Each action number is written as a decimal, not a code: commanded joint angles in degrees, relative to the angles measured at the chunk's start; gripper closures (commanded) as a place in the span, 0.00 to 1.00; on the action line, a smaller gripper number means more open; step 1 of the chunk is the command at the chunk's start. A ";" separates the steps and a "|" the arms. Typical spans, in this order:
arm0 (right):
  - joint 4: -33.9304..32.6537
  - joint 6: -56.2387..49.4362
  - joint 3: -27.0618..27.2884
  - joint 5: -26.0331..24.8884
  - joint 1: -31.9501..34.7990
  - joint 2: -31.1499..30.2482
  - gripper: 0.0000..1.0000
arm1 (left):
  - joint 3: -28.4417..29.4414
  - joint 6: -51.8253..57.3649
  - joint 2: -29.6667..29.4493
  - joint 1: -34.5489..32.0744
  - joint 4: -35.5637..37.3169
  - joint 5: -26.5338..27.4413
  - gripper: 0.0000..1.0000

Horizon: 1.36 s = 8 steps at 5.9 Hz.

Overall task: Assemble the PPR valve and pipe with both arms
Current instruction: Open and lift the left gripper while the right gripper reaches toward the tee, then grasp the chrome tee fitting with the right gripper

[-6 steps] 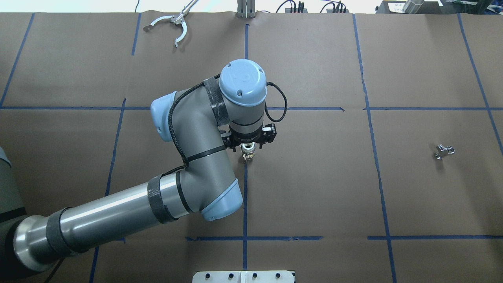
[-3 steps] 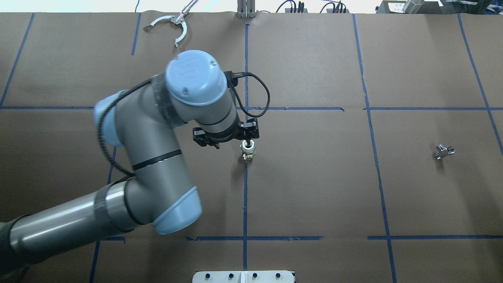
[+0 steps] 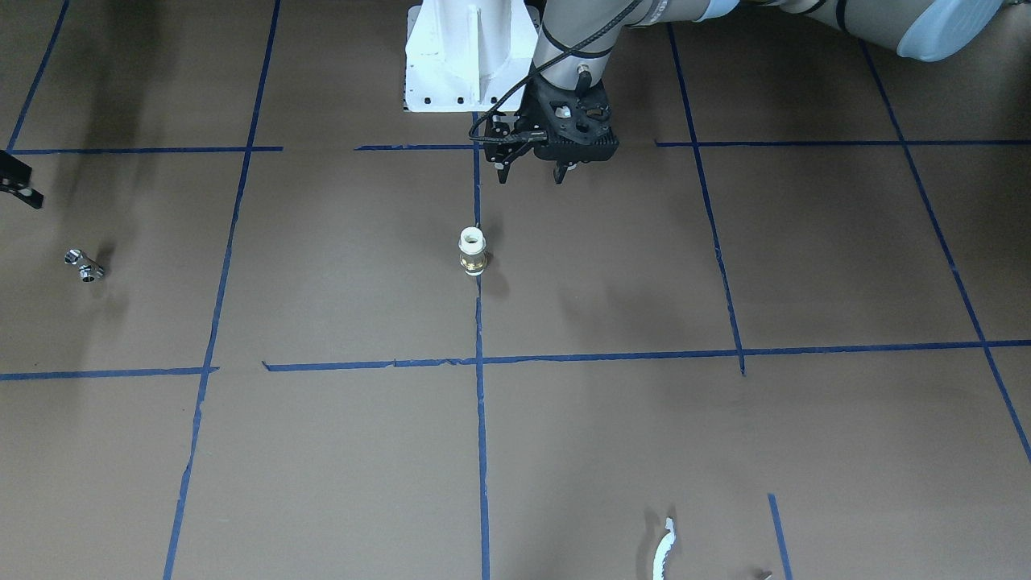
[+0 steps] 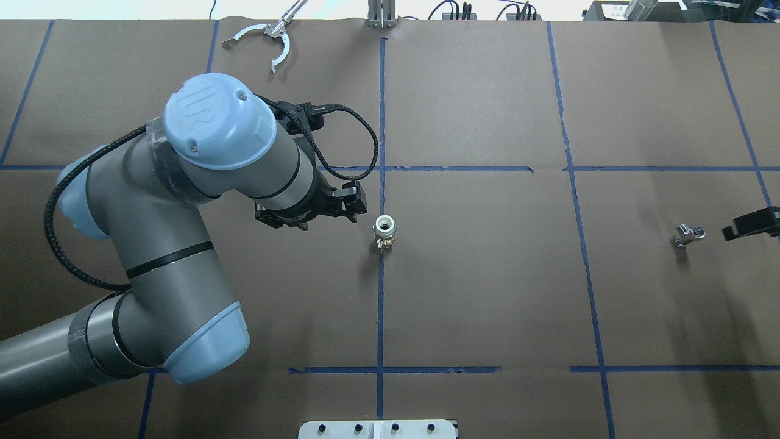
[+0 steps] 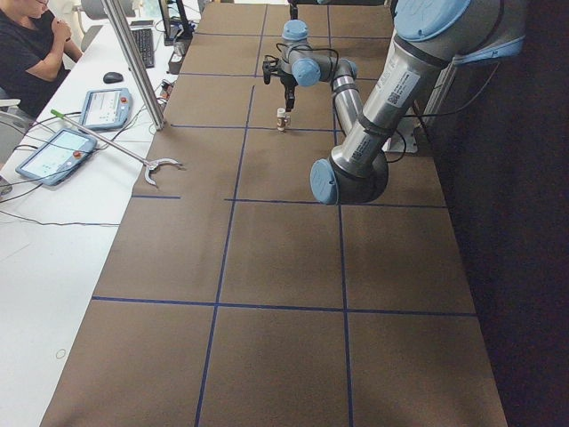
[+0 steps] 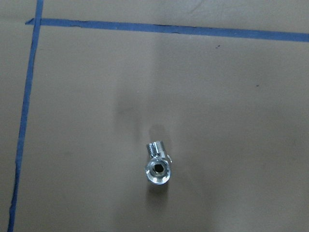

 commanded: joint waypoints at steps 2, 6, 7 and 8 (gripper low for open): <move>3.49 4.84 -2.56 -8.83 -8.42 1.27 0.02 | -0.47 0.00 0.98 -0.21 0.00 0.09 0.18; 3.58 4.66 -6.70 -9.65 -8.52 4.96 0.04 | -0.38 0.00 1.07 -0.03 -0.09 0.09 0.18; 3.58 4.75 -6.80 -9.65 -8.52 4.88 0.11 | -0.38 0.09 1.07 -0.12 -0.09 0.09 0.18; 3.58 5.10 -6.89 -9.73 -8.44 4.88 0.34 | -0.47 0.09 1.33 -0.12 -0.09 0.00 0.18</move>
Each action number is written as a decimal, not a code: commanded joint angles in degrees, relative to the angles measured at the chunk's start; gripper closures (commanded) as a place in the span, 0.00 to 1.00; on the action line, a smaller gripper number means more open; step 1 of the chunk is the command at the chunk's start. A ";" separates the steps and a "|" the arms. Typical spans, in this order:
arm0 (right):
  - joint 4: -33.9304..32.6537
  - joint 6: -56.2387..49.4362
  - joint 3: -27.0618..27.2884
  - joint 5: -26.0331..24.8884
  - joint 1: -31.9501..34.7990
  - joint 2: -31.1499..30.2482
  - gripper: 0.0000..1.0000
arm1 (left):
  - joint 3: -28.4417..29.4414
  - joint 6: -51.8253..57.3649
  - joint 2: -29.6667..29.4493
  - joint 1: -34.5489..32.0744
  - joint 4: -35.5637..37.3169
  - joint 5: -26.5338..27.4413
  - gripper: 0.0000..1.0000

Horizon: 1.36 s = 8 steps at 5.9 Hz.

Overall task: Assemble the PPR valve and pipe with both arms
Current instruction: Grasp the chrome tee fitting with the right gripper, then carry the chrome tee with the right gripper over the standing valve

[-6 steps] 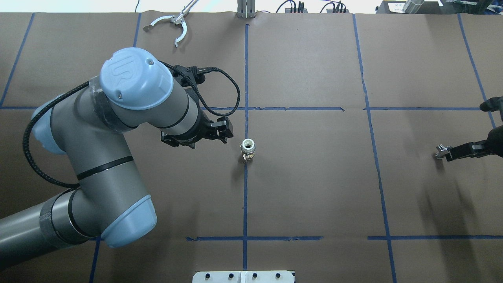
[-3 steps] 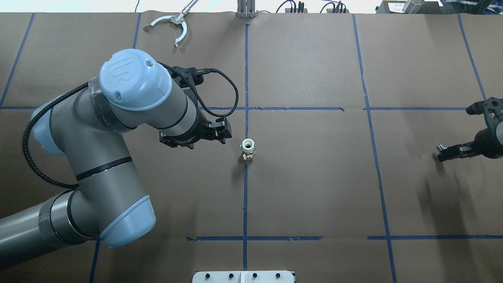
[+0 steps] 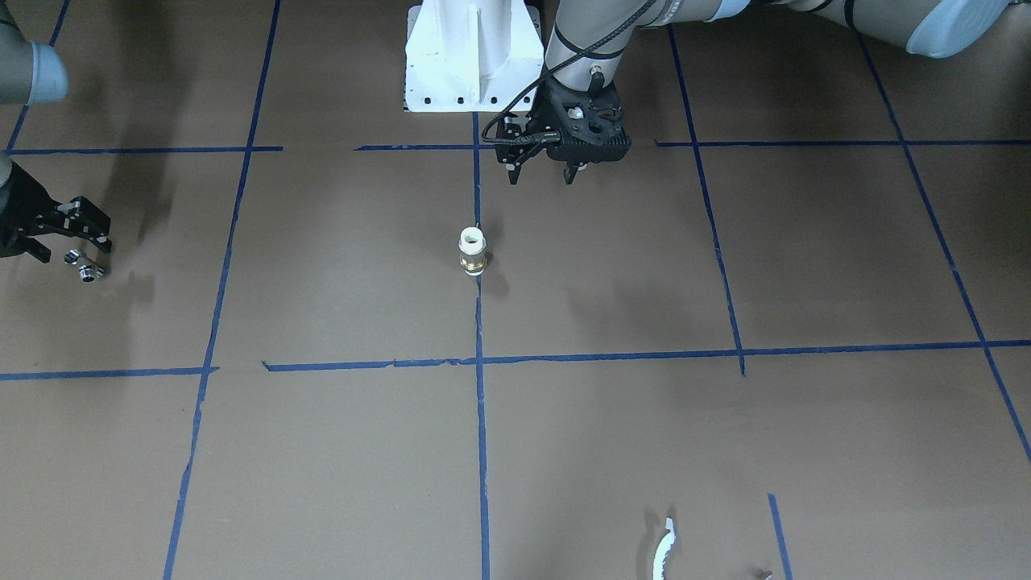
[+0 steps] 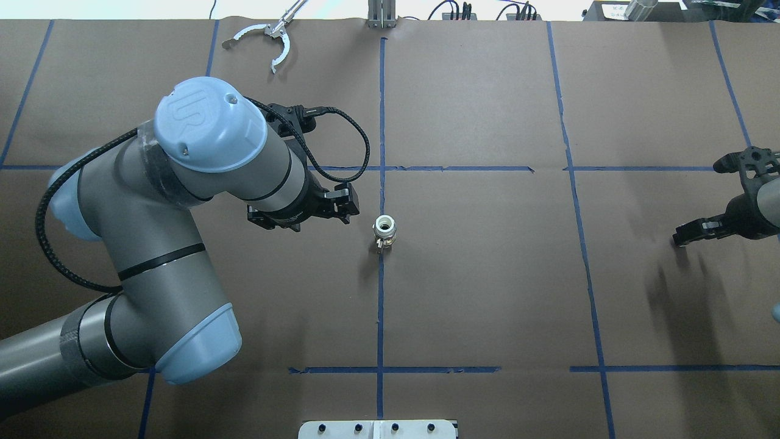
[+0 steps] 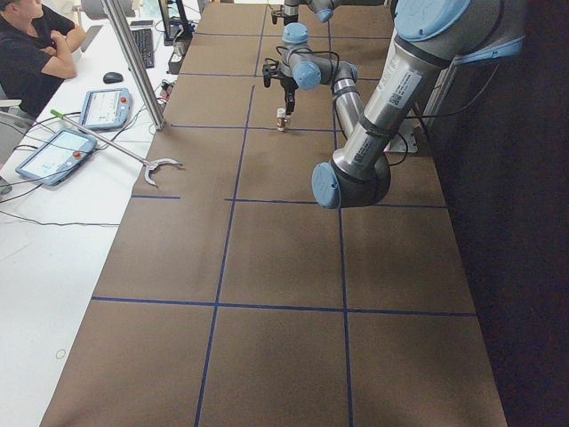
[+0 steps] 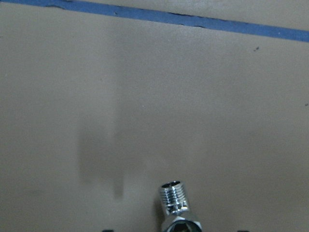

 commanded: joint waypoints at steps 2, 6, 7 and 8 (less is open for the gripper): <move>0.09 0.26 -0.15 -0.07 0.06 -0.37 0.96 | -0.06 0.02 0.16 0.06 0.00 -0.06 0.18; -0.88 26.14 12.65 0.02 -5.60 7.91 1.00 | -0.50 0.02 0.33 -0.20 -0.53 0.02 0.18; -0.97 38.55 12.85 -0.07 -9.39 15.80 1.00 | -2.94 0.28 2.77 -0.12 -0.61 -0.06 0.18; -2.97 49.55 12.77 -0.42 -14.04 23.54 1.00 | -5.57 0.46 5.23 -0.12 -0.62 -0.06 0.18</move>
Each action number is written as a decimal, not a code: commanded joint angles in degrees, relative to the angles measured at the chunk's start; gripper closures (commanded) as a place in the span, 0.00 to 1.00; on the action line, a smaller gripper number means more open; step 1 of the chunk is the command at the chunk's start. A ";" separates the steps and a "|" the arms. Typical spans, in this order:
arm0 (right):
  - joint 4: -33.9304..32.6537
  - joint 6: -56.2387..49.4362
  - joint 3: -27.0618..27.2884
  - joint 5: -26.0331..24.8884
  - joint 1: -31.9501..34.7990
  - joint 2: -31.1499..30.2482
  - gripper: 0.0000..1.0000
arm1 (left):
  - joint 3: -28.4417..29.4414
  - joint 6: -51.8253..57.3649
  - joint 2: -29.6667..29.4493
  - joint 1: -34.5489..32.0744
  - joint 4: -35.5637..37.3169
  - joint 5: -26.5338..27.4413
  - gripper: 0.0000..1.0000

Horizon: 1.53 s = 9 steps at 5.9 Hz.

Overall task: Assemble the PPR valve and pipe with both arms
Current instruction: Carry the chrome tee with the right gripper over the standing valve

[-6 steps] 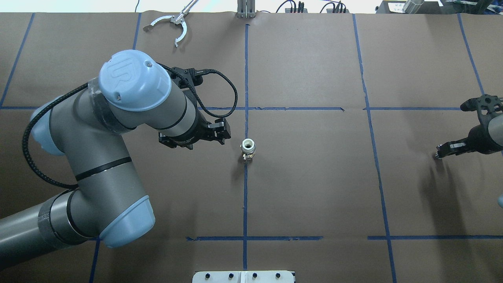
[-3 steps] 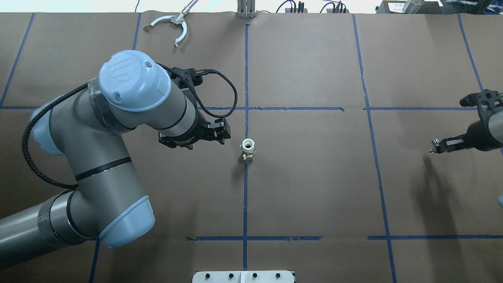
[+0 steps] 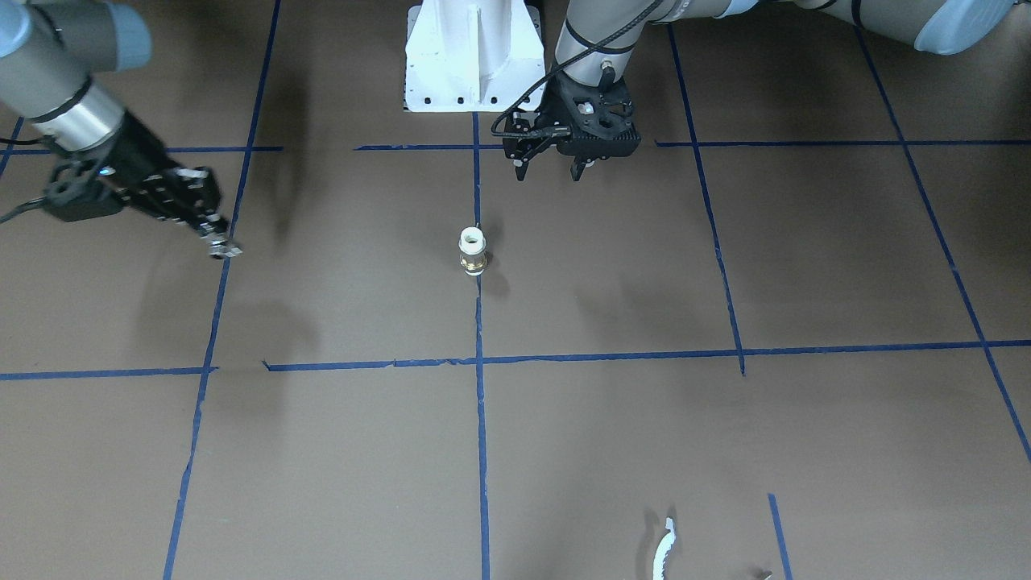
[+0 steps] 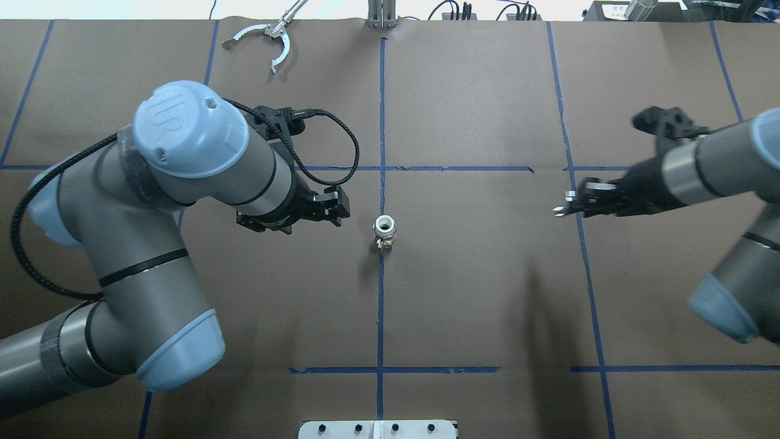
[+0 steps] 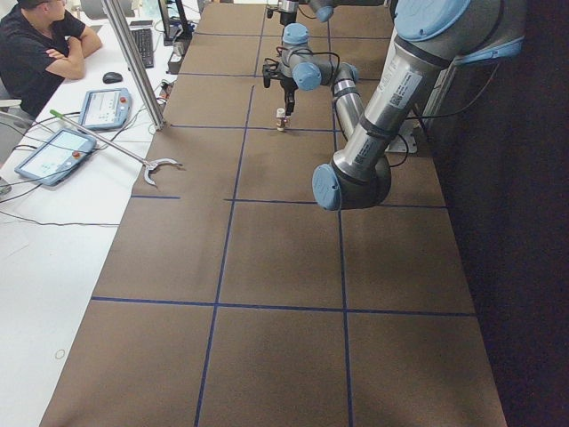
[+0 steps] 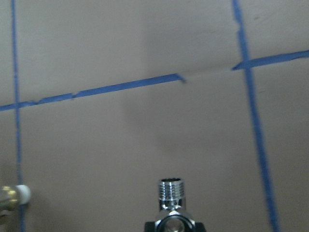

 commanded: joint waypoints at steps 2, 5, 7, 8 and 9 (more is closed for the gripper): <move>-19.96 16.85 -0.46 -10.42 -11.67 24.73 1.00 | -3.18 0.27 4.26 -0.07 -0.03 0.06 0.18; -22.79 19.13 -7.82 -11.89 -13.11 31.13 1.00 | -3.89 0.27 5.24 0.10 -0.03 0.06 0.18; -22.79 19.32 -9.24 -13.65 -13.91 31.49 1.00 | -3.80 0.27 5.15 0.10 -0.12 0.06 0.18; -22.79 19.41 -10.30 -13.74 -14.17 32.10 1.00 | -3.80 0.18 5.07 0.19 -0.12 0.06 0.17; -22.79 19.32 -10.57 -14.70 -14.87 32.02 1.00 | -3.80 0.27 5.15 0.19 -0.12 0.06 0.17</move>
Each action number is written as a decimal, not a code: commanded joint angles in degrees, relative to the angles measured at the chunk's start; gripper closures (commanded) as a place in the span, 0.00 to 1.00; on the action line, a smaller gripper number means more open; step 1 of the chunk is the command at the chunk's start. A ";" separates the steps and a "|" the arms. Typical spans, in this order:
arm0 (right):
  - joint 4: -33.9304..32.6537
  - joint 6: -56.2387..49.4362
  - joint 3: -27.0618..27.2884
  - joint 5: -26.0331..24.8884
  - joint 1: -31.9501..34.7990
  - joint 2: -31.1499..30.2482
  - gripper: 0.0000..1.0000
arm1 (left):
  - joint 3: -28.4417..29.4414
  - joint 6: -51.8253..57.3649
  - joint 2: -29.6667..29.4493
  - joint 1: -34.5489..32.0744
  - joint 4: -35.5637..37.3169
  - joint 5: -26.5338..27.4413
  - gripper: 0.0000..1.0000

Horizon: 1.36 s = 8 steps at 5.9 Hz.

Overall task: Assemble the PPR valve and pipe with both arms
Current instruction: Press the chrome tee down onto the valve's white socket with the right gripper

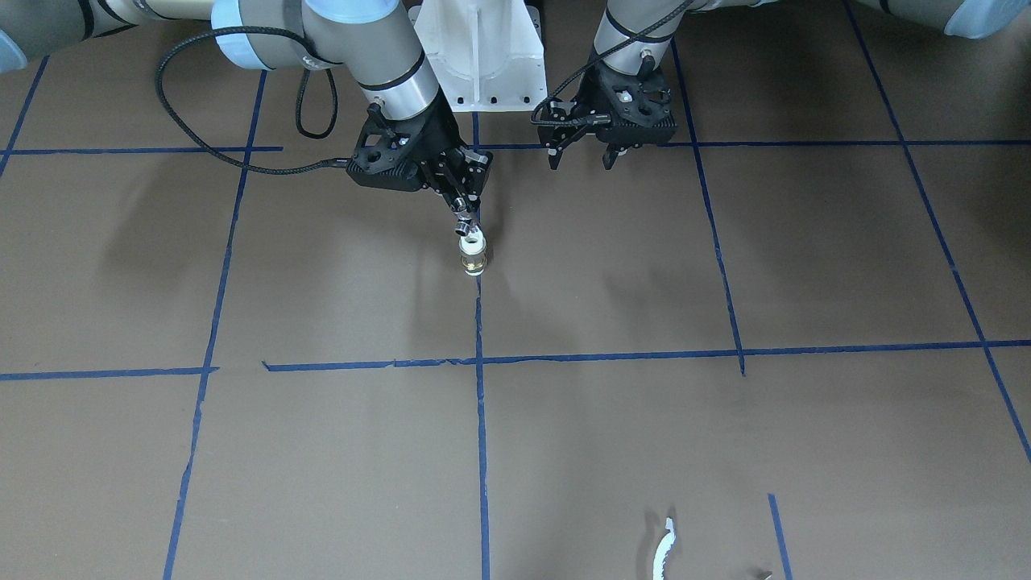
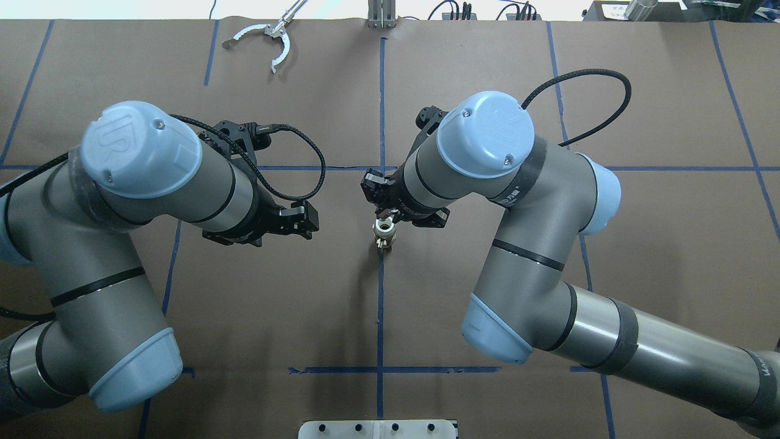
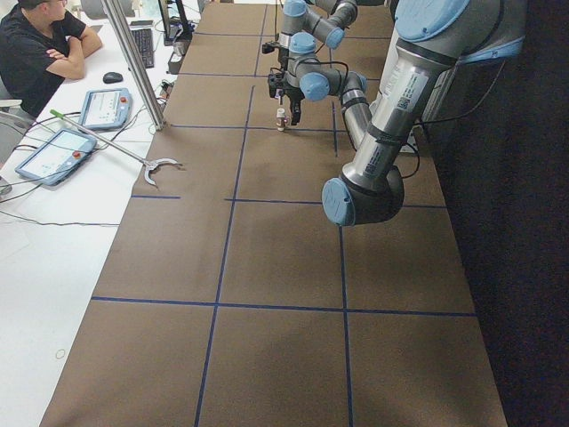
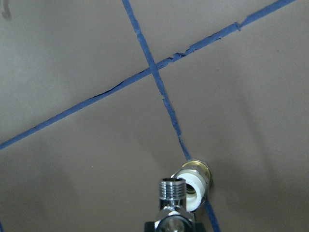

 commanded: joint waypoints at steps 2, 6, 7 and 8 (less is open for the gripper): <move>0.00 -0.03 -1.11 -1.94 -1.08 0.37 1.00 | 0.01 0.04 0.04 0.03 0.00 0.00 0.17; 0.00 -0.11 -2.08 -2.12 -1.17 0.37 1.00 | 0.10 0.04 0.04 0.03 -0.18 0.00 0.17; 0.00 -0.20 -2.08 -2.21 -1.17 0.28 0.97 | 0.10 0.04 0.04 0.03 -0.18 0.00 0.17; 0.00 -0.55 -2.08 -2.21 -1.35 0.28 0.62 | 0.10 0.04 0.04 0.03 -0.18 0.00 0.17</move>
